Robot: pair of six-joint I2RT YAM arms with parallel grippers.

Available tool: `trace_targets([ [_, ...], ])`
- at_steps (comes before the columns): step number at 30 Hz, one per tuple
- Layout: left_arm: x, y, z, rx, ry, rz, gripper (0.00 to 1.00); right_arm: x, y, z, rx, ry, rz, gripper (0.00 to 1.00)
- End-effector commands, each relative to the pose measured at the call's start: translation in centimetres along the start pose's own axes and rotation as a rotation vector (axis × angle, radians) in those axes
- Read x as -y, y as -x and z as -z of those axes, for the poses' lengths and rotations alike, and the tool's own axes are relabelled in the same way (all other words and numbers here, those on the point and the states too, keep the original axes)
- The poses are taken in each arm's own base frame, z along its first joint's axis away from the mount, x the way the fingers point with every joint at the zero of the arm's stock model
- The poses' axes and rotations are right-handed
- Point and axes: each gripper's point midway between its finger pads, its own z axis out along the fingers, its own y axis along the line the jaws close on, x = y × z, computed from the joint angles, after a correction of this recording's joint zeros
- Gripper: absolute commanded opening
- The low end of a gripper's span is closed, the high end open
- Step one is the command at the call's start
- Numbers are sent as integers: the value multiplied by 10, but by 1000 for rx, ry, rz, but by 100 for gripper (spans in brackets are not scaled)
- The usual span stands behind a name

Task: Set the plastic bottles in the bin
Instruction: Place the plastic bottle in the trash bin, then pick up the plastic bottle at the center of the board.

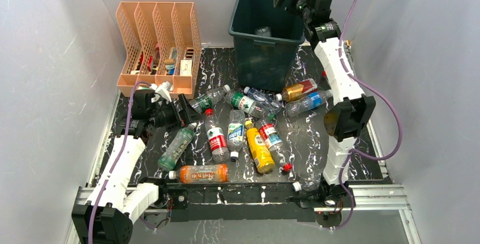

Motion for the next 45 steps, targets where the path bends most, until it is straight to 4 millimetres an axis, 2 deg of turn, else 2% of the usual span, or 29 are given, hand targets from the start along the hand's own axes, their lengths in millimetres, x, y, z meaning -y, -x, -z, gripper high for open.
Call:
trace_targets([
  [1, 15, 4, 11, 11, -33, -20, 98, -27, 69, 41, 125, 44, 47, 98],
  [2, 16, 4, 12, 17, -34, -23, 98, -28, 75, 51, 126, 34, 52, 98],
  [4, 19, 7, 15, 32, -35, -28, 98, -32, 89, 86, 128, 17, 52, 98],
  [5, 21, 9, 18, 34, -31, -41, 98, -28, 78, 122, 83, -8, 48, 98],
  [6, 21, 10, 19, 32, -29, -44, 98, -27, 75, 144, 73, -21, 46, 98],
  [7, 23, 11, 20, 33, -32, -50, 98, -17, 53, 163, 25, -48, 46, 98],
  [8, 24, 12, 20, 30, -34, -55, 98, -12, 47, 182, 13, -63, 57, 98],
  [9, 26, 12, 21, 28, -37, -59, 98, 0, 27, 199, -36, -101, 77, 98],
  [11, 26, 12, 21, 24, -38, -59, 98, 7, 11, 212, -83, -122, 93, 98],
  [15, 22, 9, 18, 20, -34, -47, 98, 20, -34, 232, -202, -130, 94, 98],
  [20, 20, 5, 17, 21, -37, -38, 98, 45, -112, 254, -378, -157, 67, 98],
  [24, 16, 4, 12, 9, -30, -29, 98, 55, -168, 269, -509, -145, 23, 98],
  [28, 12, 3, 7, -1, -30, -13, 98, 60, -211, 279, -618, -132, -23, 98],
  [32, 9, 1, 3, -3, -29, -7, 98, 71, -248, 285, -720, -155, -32, 96],
  [37, 2, -2, -2, -7, -20, 3, 98, 78, -280, 288, -824, -177, -2, 94],
  [44, -6, -7, -10, -16, -9, 26, 98, 63, -318, 288, -921, -159, 89, 94],
  [45, -9, -9, -13, -19, -9, 39, 98, 58, -332, 290, -960, -148, 103, 93],
])
